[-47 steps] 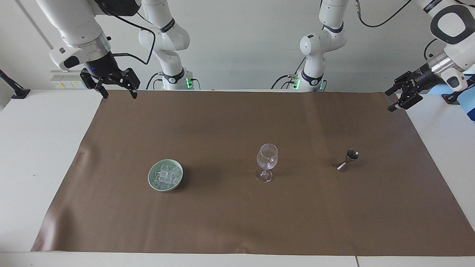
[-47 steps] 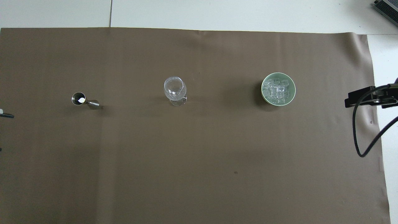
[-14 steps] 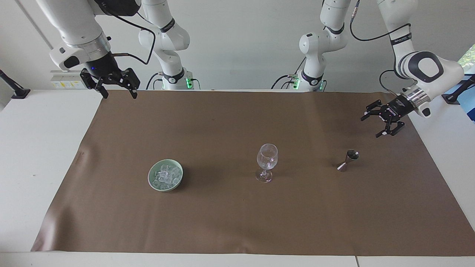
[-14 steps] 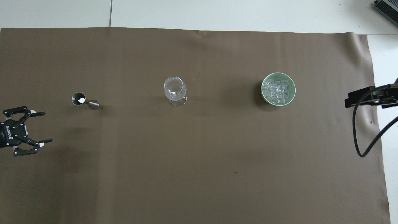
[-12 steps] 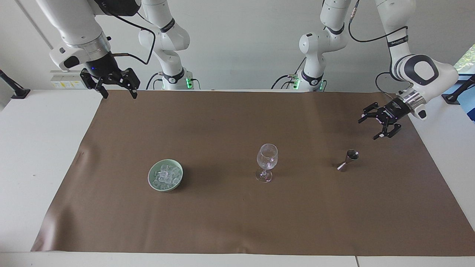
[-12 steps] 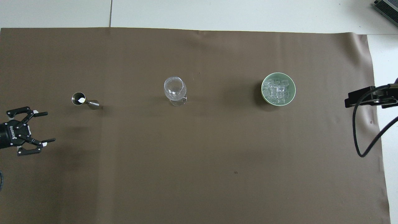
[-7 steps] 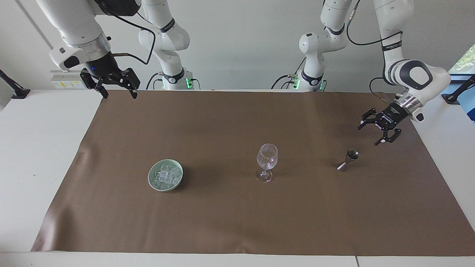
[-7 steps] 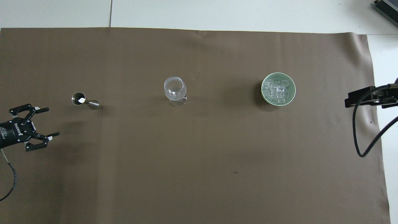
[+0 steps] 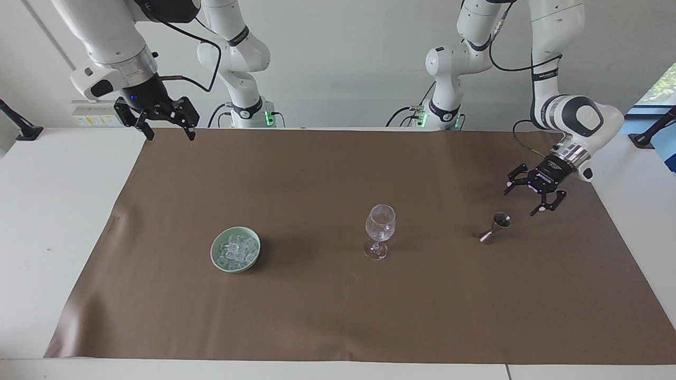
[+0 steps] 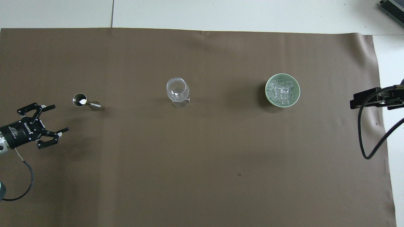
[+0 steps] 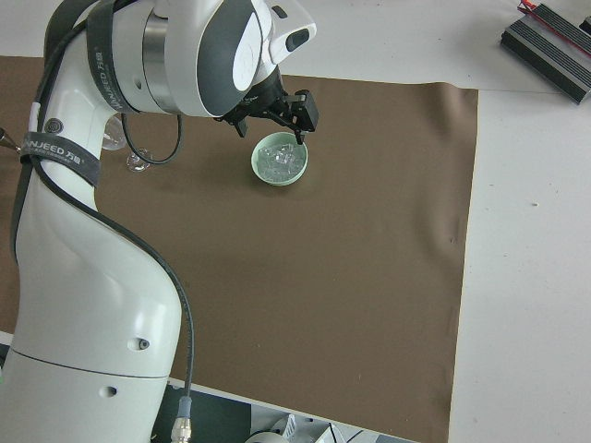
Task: Pour wine and add ice with both arms
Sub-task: 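Reach the open left gripper forward to the small silver cup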
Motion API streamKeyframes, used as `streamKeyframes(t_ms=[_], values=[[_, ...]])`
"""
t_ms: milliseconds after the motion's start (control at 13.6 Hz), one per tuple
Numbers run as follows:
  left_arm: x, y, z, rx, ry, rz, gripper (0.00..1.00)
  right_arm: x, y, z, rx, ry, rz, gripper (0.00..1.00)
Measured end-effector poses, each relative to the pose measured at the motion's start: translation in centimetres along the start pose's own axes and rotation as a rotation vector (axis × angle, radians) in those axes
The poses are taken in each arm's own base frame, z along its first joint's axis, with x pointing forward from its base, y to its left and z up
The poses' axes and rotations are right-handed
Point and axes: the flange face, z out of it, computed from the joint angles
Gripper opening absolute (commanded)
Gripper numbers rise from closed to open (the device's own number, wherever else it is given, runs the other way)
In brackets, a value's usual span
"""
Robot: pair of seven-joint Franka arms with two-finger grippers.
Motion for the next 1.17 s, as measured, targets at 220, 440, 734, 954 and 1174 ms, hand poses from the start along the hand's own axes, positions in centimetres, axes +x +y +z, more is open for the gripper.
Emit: streamKeyframes(t_ms=[220, 440, 734, 954, 1174], values=[[0.6, -0.1, 0.7, -0.011, -0.016, -0.009, 1.00, 0.0, 0.0, 0.0, 0.000, 0.000, 0.000, 1.00], [1.4, -0.2, 2.0, -0.032, -0.046, -0.018, 1.00, 0.0, 0.0, 0.0, 0.000, 0.000, 0.000, 1.00], [1.0, -0.8, 4.7, -0.026, -0.084, -0.035, 1.00, 0.0, 0.0, 0.0, 0.000, 0.000, 0.000, 1.00], [0.6, -1.1, 5.9, -0.023, -0.095, -0.042, 1.00, 0.0, 0.0, 0.0, 0.000, 0.000, 0.000, 1.00], [0.2, -1.3, 7.1, -0.037, -0.097, -0.046, 1.00, 0.0, 0.0, 0.0, 0.000, 0.000, 0.000, 1.00]])
